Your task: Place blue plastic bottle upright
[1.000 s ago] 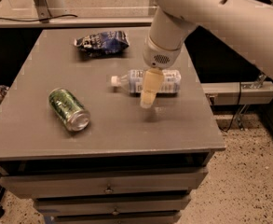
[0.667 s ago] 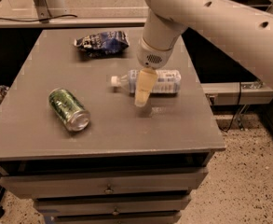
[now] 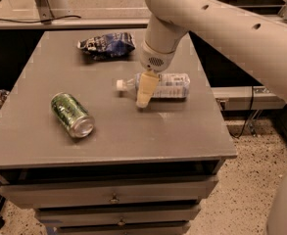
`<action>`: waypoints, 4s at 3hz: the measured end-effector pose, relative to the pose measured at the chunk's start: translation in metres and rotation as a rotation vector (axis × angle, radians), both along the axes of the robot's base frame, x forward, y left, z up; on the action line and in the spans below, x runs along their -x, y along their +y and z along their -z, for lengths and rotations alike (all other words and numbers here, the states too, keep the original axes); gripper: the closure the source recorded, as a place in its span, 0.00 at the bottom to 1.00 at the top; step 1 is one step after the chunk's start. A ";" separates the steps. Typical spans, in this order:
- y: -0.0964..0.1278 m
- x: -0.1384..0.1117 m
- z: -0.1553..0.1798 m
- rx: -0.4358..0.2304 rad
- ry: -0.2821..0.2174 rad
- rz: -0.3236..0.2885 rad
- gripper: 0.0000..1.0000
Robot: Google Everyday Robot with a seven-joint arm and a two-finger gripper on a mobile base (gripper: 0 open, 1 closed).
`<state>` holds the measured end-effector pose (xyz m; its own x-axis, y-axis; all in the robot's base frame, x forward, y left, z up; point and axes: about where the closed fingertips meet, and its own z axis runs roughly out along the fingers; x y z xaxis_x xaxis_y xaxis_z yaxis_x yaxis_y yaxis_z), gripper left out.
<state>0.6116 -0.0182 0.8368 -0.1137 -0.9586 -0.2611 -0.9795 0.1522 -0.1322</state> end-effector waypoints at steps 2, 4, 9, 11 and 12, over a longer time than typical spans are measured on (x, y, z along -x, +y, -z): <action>-0.007 0.000 0.005 -0.005 0.025 0.048 0.64; -0.008 0.006 -0.025 -0.093 -0.049 0.033 1.00; -0.018 -0.017 -0.109 -0.904 -0.219 -0.021 1.00; -0.054 -0.017 -0.130 -1.213 -0.287 0.034 1.00; -0.063 -0.020 -0.131 -1.352 -0.316 0.057 1.00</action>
Offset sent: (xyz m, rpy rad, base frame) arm -0.0031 -0.0167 -0.0063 0.0136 0.0340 -0.0815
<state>0.6312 -0.0812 0.9681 0.0935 0.0599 -0.9938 -0.9239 0.3771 -0.0642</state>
